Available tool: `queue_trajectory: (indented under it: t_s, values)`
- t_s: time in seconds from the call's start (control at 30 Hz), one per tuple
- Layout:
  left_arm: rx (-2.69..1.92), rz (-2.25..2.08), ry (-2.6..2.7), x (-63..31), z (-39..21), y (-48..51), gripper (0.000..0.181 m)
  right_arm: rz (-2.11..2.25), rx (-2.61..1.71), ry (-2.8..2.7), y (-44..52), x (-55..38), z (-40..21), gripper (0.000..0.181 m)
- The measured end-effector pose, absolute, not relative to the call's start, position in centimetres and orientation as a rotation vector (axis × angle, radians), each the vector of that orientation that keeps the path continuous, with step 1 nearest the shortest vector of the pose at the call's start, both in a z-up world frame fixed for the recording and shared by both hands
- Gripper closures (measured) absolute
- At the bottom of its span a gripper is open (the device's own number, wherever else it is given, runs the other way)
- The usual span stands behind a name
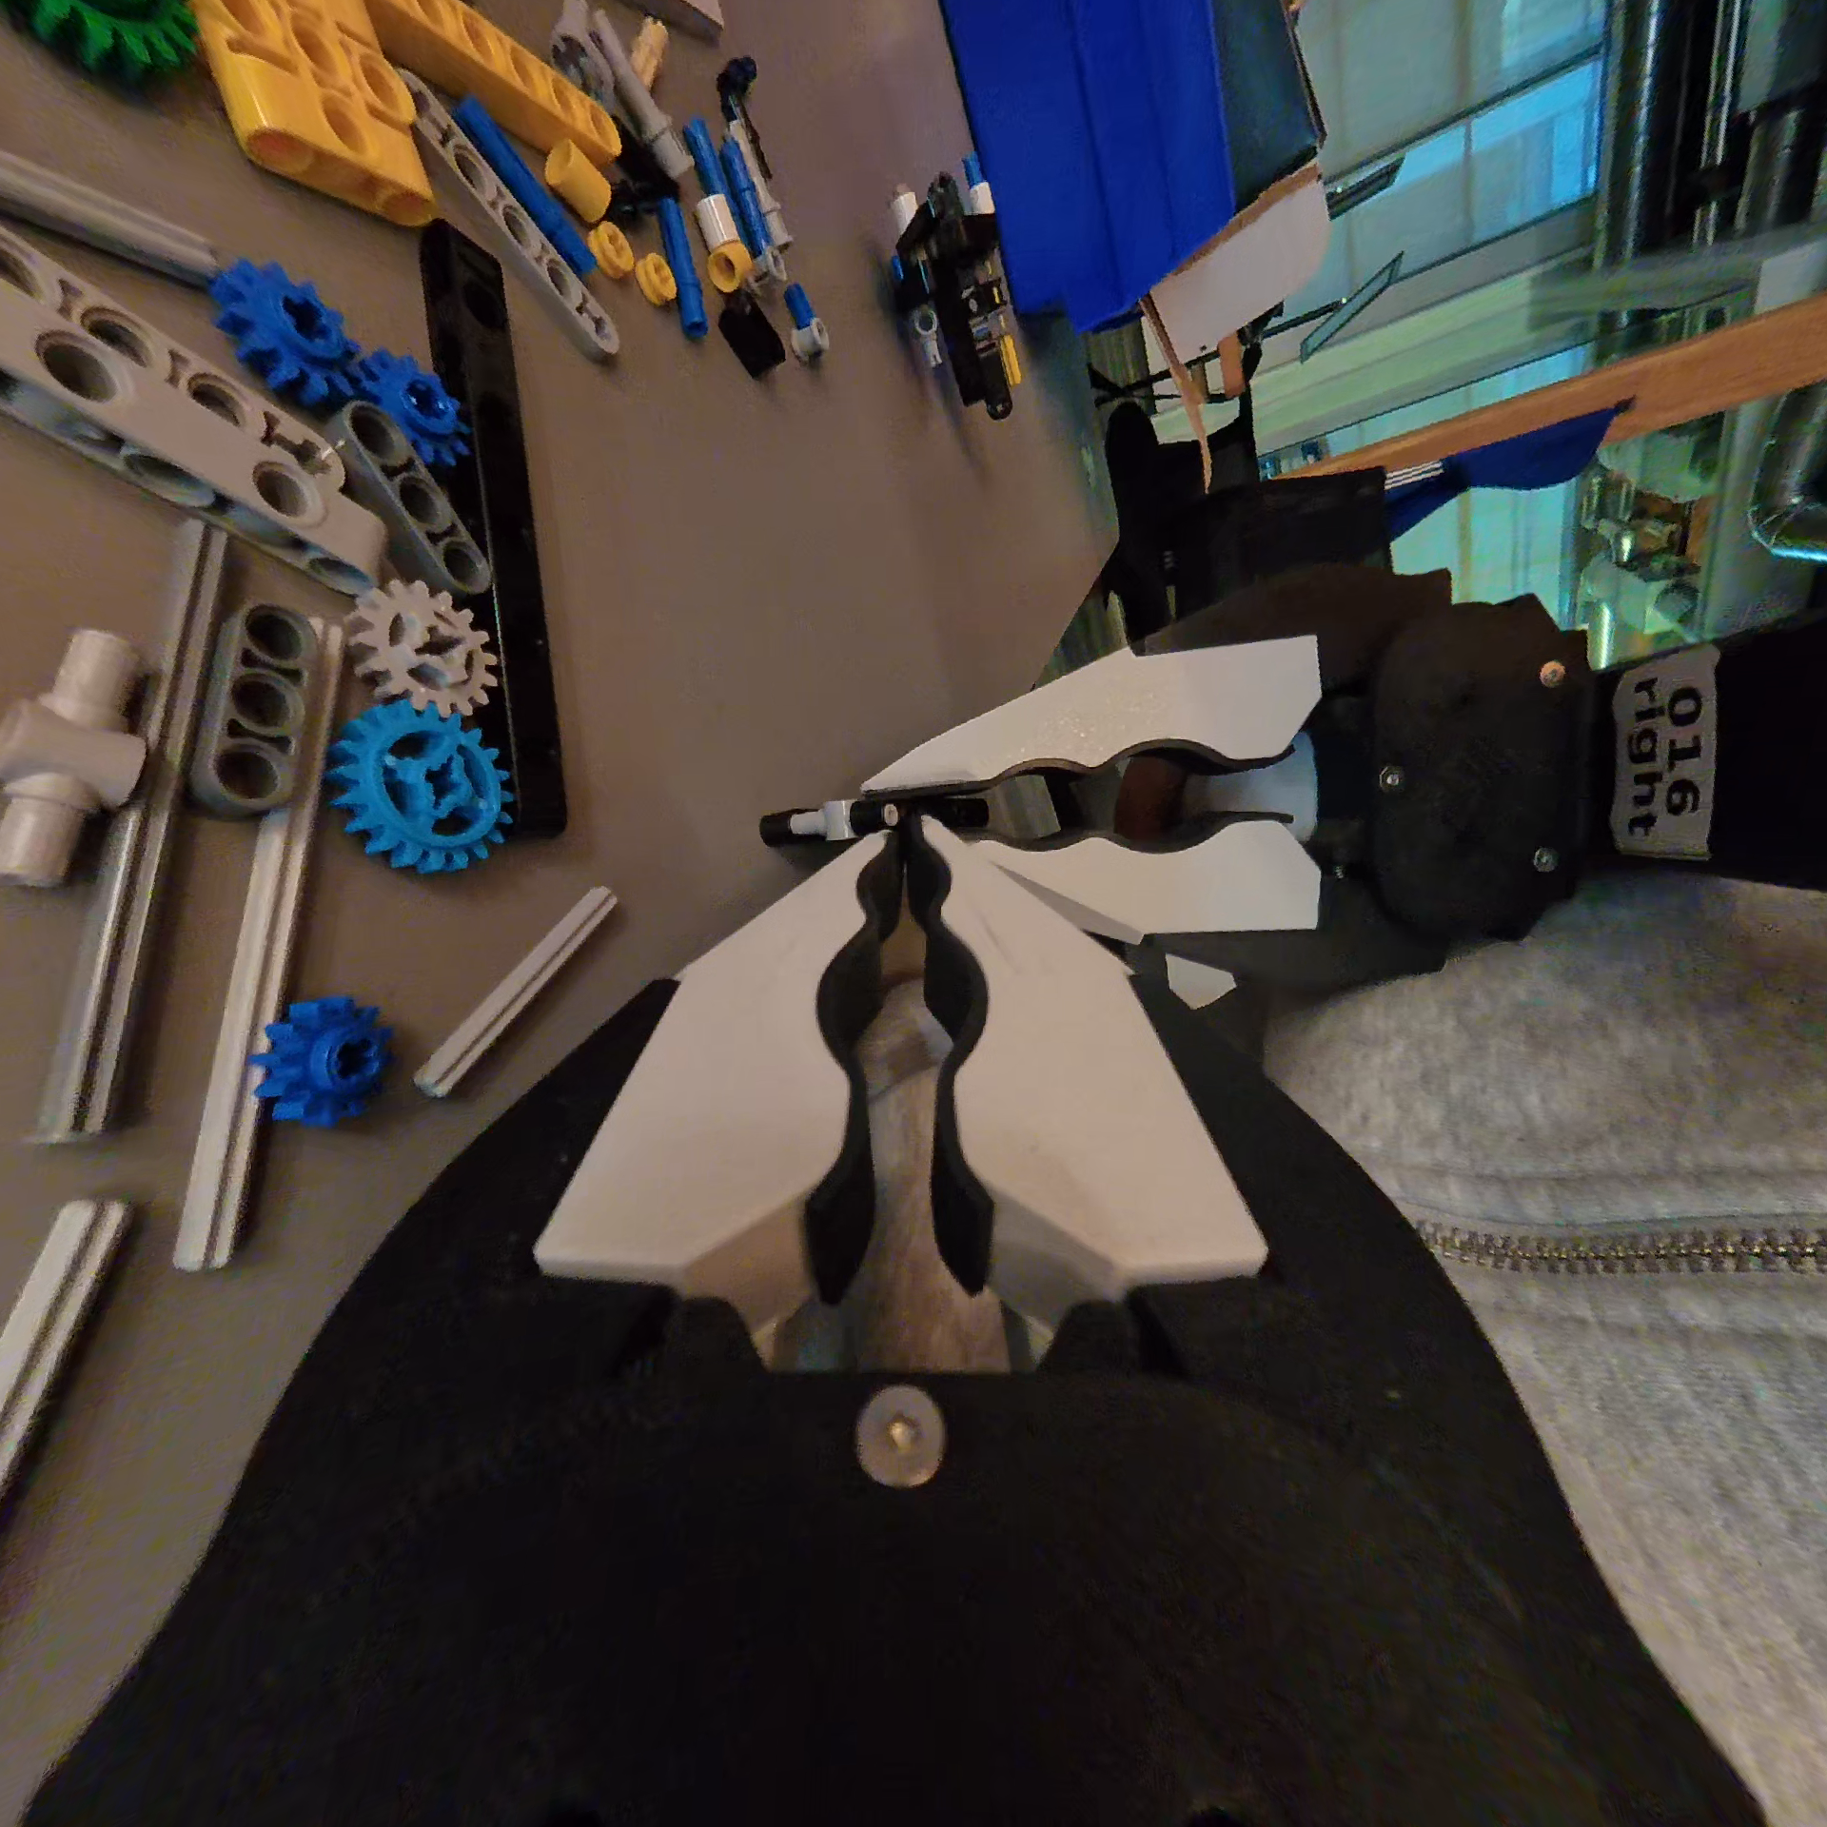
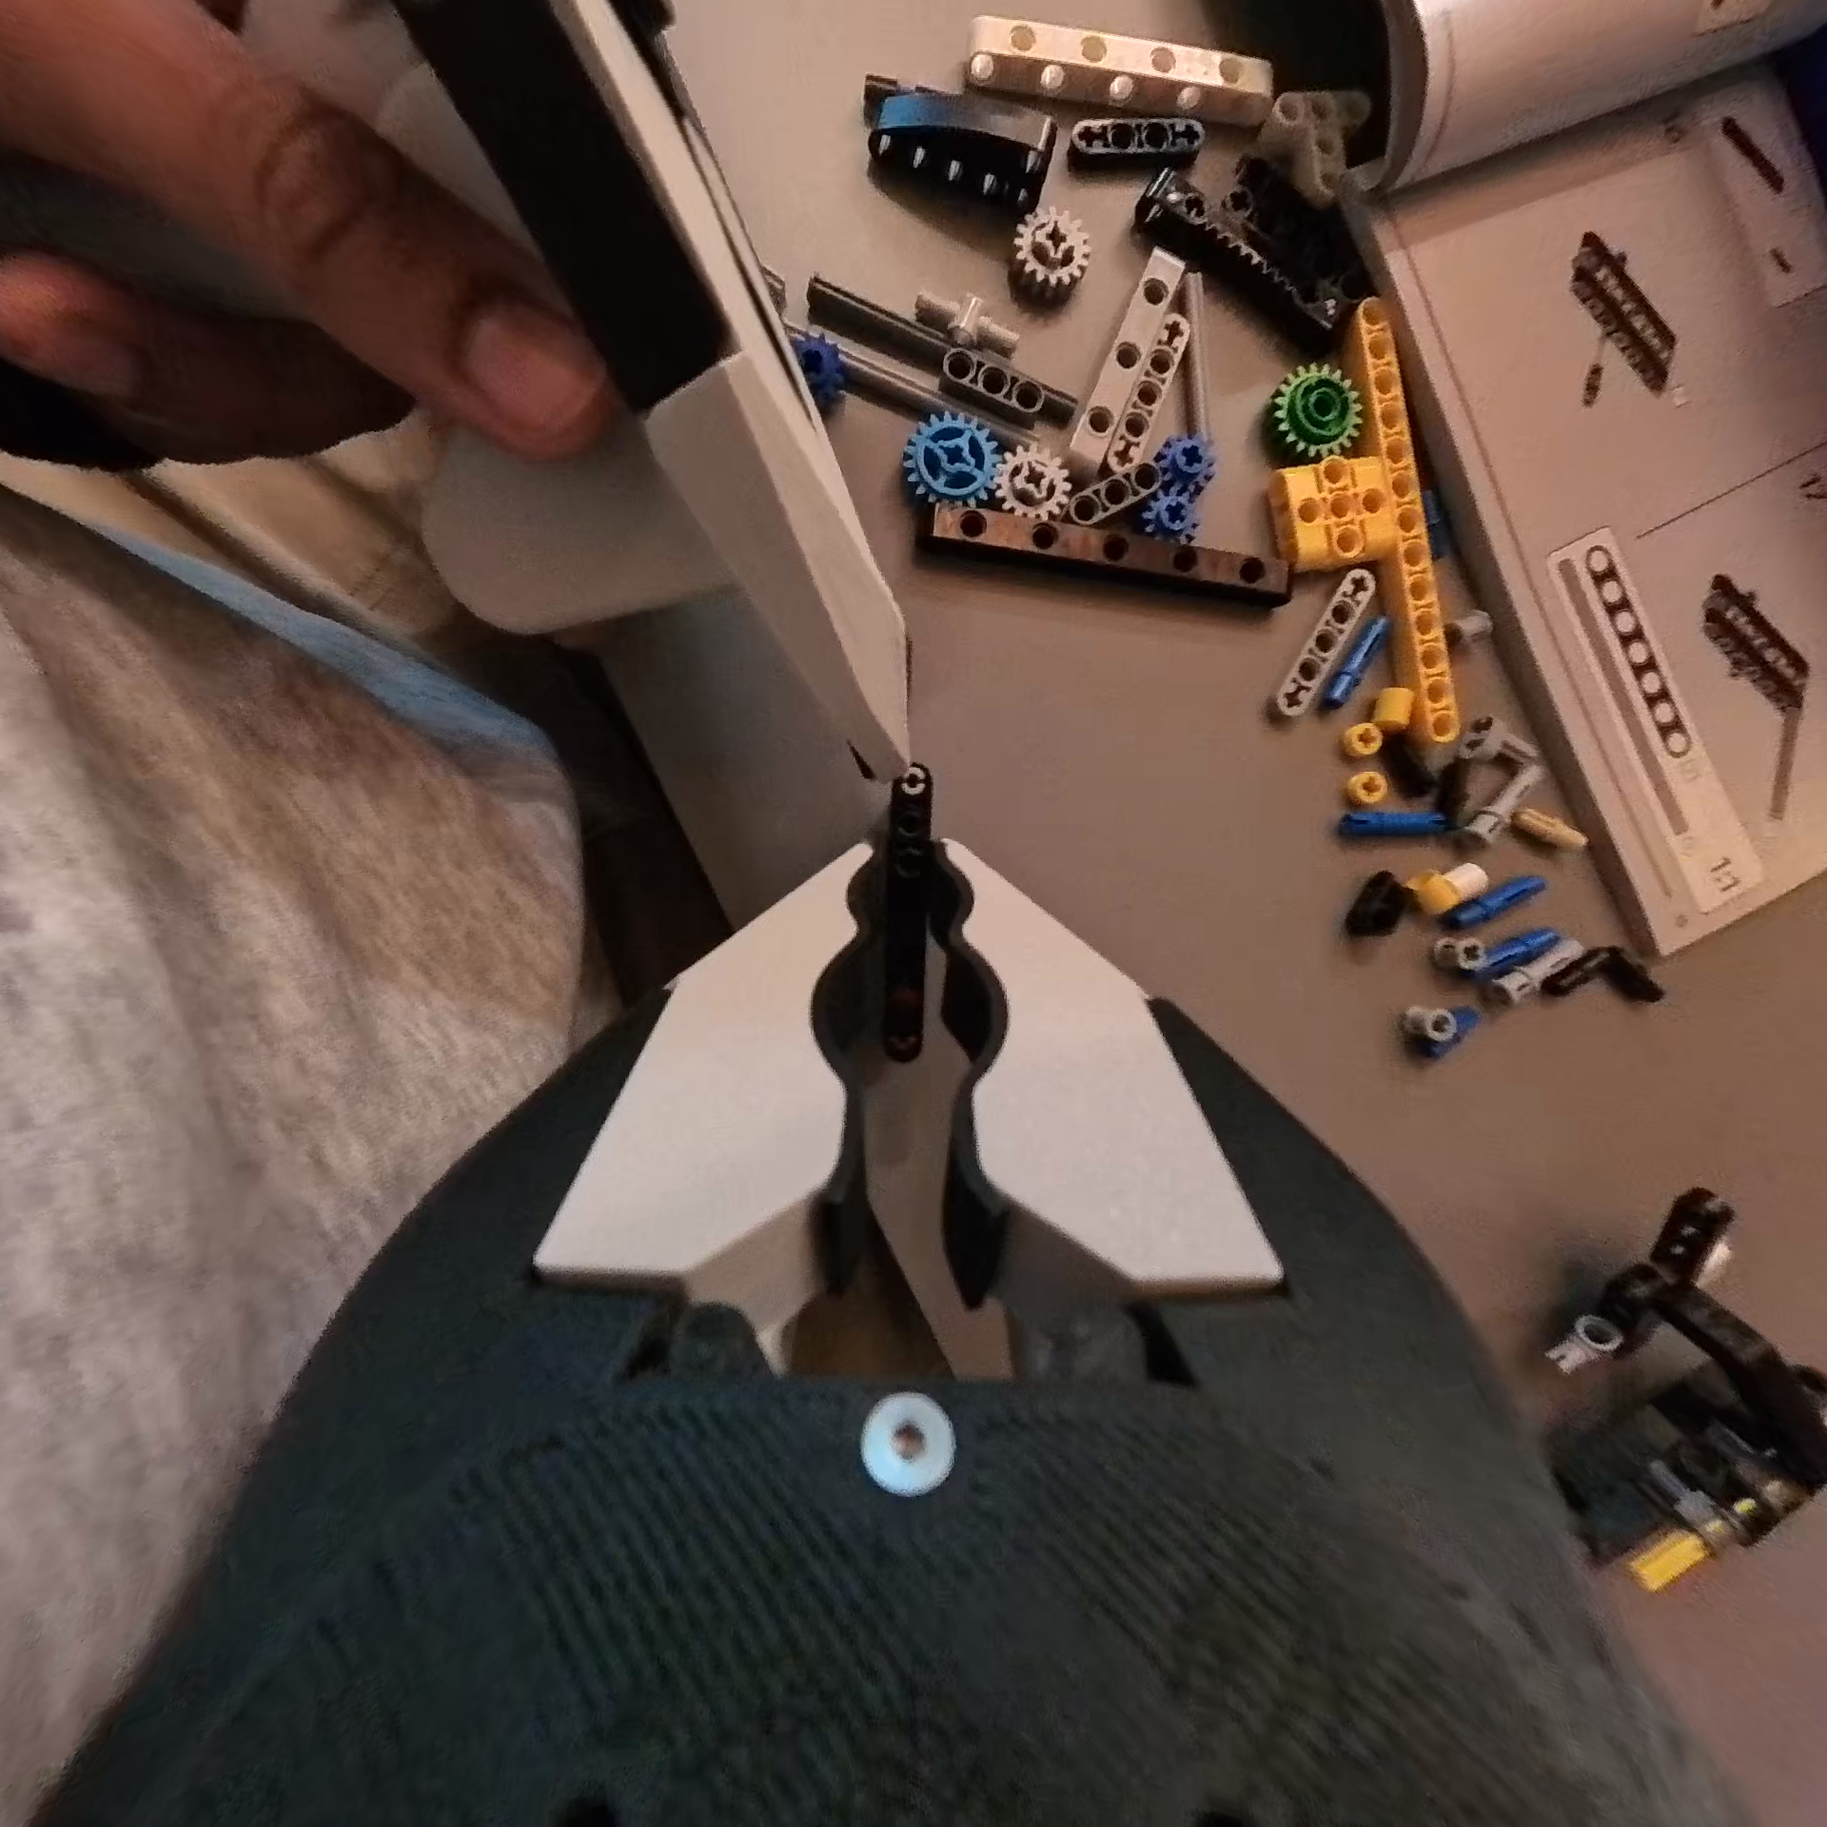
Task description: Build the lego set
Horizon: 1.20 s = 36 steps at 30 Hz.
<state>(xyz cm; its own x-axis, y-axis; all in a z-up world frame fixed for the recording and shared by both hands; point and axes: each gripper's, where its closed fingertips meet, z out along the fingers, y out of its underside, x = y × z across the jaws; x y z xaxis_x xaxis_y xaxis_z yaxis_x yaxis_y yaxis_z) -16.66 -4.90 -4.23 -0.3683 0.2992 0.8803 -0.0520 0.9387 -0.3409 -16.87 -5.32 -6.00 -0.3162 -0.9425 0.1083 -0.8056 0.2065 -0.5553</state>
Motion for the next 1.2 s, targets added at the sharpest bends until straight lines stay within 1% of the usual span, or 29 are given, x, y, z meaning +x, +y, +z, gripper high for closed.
queue_trajectory:
  t_s: [0.03,0.07,0.1,0.3,0.47,1.2]
  values:
    - [-0.176,0.368,-1.917,-16.64,-4.21,-4.90,0.181,-0.781,-1.655,2.228,-5.32,-16.86,-5.99,0.176]
    - [-0.167,0.365,-1.915,-16.61,-4.16,-4.94,0.178,-0.783,-1.643,2.229,-5.32,-16.85,-5.99,0.176]
    - [-0.158,0.363,-1.921,-16.53,-4.22,-5.03,0.171,-0.783,-1.633,2.229,-5.32,-16.84,-5.98,0.176]
    - [-0.162,0.334,-1.941,-16.79,-4.70,-4.95,0.160,-0.790,-1.632,2.235,-5.37,-16.78,-5.99,0.176]
    - [-0.153,0.331,-1.971,-16.73,-5.09,-5.15,0.166,-0.789,-1.627,2.232,-5.36,-16.79,-6.00,0.176]
    - [-0.082,0.293,-1.931,-17.17,-5.02,-5.55,0.168,-0.746,-1.587,2.234,-5.49,-17.12,-6.01,0.176]
